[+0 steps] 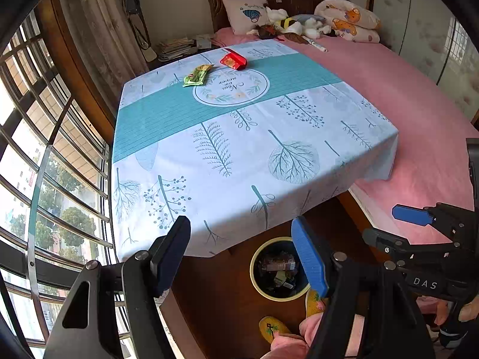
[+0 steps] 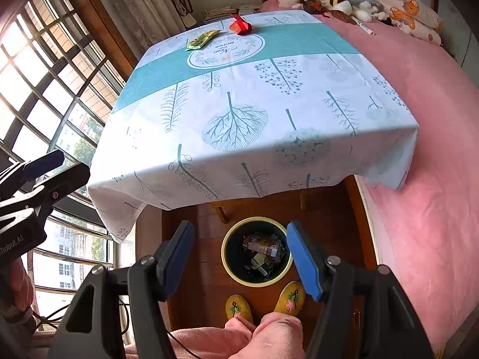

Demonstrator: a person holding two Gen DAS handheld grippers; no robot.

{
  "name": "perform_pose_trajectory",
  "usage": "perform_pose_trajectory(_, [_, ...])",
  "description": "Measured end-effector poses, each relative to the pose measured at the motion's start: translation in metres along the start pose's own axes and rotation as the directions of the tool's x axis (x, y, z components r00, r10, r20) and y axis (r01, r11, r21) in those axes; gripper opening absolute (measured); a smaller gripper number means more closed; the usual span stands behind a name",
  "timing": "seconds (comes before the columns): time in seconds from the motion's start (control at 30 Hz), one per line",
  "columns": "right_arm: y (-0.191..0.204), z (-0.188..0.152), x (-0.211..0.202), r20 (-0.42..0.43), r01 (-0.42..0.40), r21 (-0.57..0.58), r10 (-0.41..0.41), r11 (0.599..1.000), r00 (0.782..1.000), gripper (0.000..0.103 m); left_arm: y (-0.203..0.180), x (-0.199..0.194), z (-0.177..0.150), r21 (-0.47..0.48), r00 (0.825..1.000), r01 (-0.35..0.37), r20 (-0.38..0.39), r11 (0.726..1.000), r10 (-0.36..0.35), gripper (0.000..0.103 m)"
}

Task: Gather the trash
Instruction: 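Raise both open tools back over the table, then grasp the green NB snack packet with the left tool while the right tool grasps the red box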

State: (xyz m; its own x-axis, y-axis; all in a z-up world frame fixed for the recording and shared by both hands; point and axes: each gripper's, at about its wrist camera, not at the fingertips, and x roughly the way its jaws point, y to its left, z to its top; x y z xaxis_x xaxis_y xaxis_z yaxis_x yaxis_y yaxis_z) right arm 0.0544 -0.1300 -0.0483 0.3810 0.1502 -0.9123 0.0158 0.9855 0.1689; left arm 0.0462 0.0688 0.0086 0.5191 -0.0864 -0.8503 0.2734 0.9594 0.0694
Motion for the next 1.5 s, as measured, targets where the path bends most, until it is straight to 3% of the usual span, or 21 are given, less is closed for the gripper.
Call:
perform_pose_trajectory(0.3, [0.009, 0.033, -0.02, 0.059, 0.017, -0.04, -0.014, 0.999, 0.998, 0.065, 0.016, -0.016, 0.019, -0.011, 0.997, -0.025, 0.067, 1.0, 0.025, 0.068])
perform_pose_trajectory(0.5, [0.008, 0.061, -0.016, 0.061, 0.014, -0.08, -0.009, 0.997, 0.998, 0.065, 0.024, -0.006, 0.043, -0.023, 0.998, -0.027, 0.061, 0.999, 0.028, 0.068])
perform_pose_trajectory(0.67, [0.001, 0.105, -0.003, 0.062, -0.014, -0.116, 0.021, 0.993, 0.998, 0.065, 0.033, 0.019, 0.077, -0.046, 0.998, -0.048, 0.037, 0.998, 0.05, 0.068])
perform_pose_trajectory(0.83, [-0.014, 0.172, 0.02, 0.064, -0.072, -0.155, 0.082, 0.985, 0.995, 0.065, 0.043, 0.06, 0.131, -0.081, 0.996, -0.092, 0.007, 0.992, 0.093, 0.068])
perform_pose_trajectory(0.97, [-0.033, 0.235, 0.052, 0.036, -0.119, -0.177, 0.128, 0.977, 0.991, 0.065, 0.053, 0.109, 0.182, -0.132, 0.989, -0.143, -0.06, 0.981, 0.136, 0.068])
perform_pose_trajectory(1.2, [-0.073, 0.337, 0.116, -0.034, -0.188, -0.182, 0.185, 0.965, 0.982, 0.065, 0.077, 0.204, 0.262, -0.229, 0.975, -0.147, -0.197, 0.962, 0.102, 0.068])
perform_pose_trajectory(1.5, [-0.086, 0.437, 0.2, -0.09, -0.276, -0.13, 0.266, 0.952, 0.96, 0.065, 0.12, 0.304, 0.317, -0.302, 0.944, -0.213, -0.309, 0.929, 0.116, 0.068])
